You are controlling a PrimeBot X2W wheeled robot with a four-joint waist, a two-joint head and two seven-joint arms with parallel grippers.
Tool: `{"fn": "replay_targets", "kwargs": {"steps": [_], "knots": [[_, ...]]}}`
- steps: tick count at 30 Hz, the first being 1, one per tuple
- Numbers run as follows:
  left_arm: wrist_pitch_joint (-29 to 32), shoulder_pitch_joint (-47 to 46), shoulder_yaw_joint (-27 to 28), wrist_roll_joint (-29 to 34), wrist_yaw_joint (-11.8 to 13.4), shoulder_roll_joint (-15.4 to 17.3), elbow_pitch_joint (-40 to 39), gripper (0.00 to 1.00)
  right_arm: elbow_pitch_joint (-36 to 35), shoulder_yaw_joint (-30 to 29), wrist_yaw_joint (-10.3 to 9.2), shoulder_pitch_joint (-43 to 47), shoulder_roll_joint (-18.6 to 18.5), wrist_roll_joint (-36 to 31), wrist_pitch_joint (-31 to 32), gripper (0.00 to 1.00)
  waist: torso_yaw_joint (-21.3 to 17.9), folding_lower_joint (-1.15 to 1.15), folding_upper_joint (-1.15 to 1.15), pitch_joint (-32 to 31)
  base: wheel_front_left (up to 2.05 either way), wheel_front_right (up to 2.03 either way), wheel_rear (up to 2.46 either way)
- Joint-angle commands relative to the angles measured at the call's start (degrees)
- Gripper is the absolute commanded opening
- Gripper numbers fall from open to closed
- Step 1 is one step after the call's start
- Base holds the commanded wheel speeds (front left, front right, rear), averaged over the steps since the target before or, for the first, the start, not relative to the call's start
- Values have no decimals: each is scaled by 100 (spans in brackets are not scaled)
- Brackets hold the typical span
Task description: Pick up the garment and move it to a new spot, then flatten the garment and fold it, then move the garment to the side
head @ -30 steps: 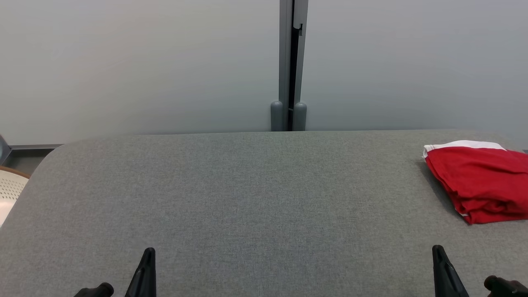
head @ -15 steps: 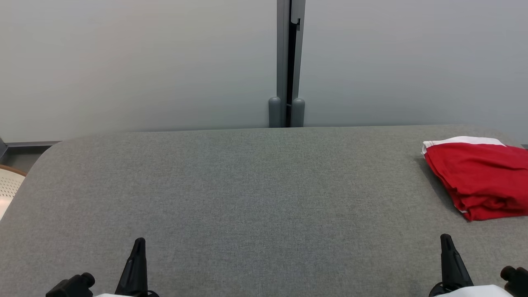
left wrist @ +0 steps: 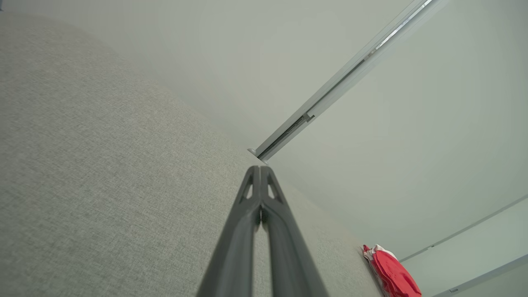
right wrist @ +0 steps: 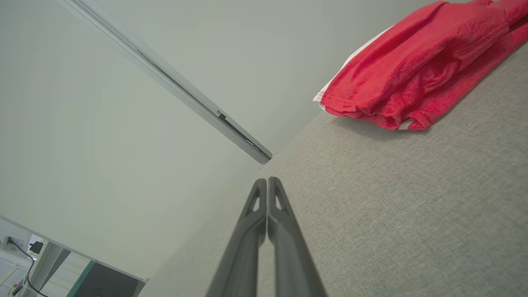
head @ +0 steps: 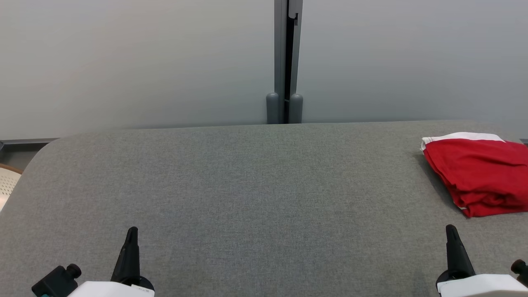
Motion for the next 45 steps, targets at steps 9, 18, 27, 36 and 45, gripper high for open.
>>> {"fn": "replay_targets", "kwargs": {"steps": [9, 18, 27, 36, 45], "knots": [[157, -300, 117, -708, -72, 60, 14, 0, -58, -99, 1, -244, -33, 715, 183, 0, -25, 0, 0, 51, 0, 0, 0], [317, -458, 209, -1370, -118, 65, 80, 0, -52, -170, 1, -363, -35, 1371, 351, 0, -54, 0, 0, 110, 0, 0, 0], [462, -583, 290, -1910, -155, 66, 137, 0, -48, -237, 1, -463, -38, 1919, 493, 0, -81, 0, 0, 163, 0, 0, 0], [588, -688, 365, -2415, -190, 64, 193, 0, -43, -288, 1, -555, -38, 2420, 624, 0, -107, 0, 0, 217, 0, 0, 0], [699, -782, 429, -2816, -218, 63, 238, 0, -38, -334, 0, -632, -39, 2836, 725, 0, -130, 0, 0, 264, 0, 0, 0]]}}
